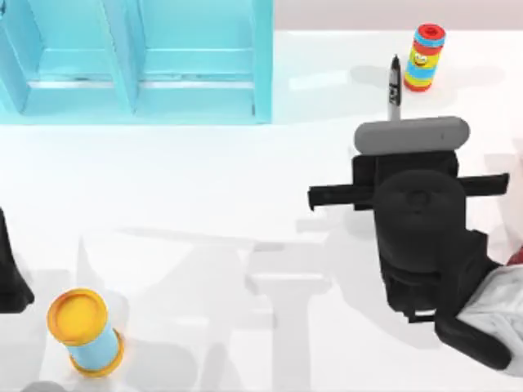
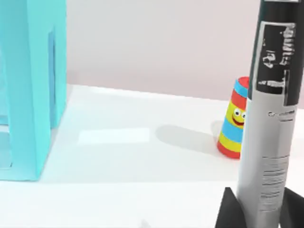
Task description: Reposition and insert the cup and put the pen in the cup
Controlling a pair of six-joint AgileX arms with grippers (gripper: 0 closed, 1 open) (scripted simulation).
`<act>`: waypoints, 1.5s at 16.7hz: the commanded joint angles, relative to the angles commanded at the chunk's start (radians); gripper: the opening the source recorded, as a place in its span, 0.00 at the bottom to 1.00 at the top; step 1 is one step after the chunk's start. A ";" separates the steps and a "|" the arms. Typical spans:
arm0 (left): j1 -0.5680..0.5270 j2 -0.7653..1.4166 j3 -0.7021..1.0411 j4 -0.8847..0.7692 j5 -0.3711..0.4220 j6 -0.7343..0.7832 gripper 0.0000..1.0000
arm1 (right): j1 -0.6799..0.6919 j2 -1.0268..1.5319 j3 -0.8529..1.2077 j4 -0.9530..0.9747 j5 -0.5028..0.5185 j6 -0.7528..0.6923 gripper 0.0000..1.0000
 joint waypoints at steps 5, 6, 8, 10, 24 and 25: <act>0.000 0.000 0.000 0.000 0.000 0.000 1.00 | 0.010 -0.137 -0.126 0.235 0.089 -0.098 0.00; 0.000 0.000 0.000 0.000 0.000 0.000 1.00 | 0.011 -0.154 -0.138 0.262 0.097 -0.107 0.00; 0.000 0.000 0.000 0.000 0.000 0.000 1.00 | 0.011 -0.172 -0.148 0.287 0.103 -0.114 0.00; 0.000 0.000 0.000 0.000 0.000 0.000 1.00 | 0.011 -0.172 -0.148 0.287 0.103 -0.114 0.00; 0.000 0.000 0.000 0.000 0.000 0.000 1.00 | -0.119 -0.006 -0.084 0.384 -0.024 -0.105 0.00; 0.000 0.000 0.000 0.000 0.000 0.000 1.00 | -0.119 -0.006 -0.084 0.384 -0.024 -0.105 0.08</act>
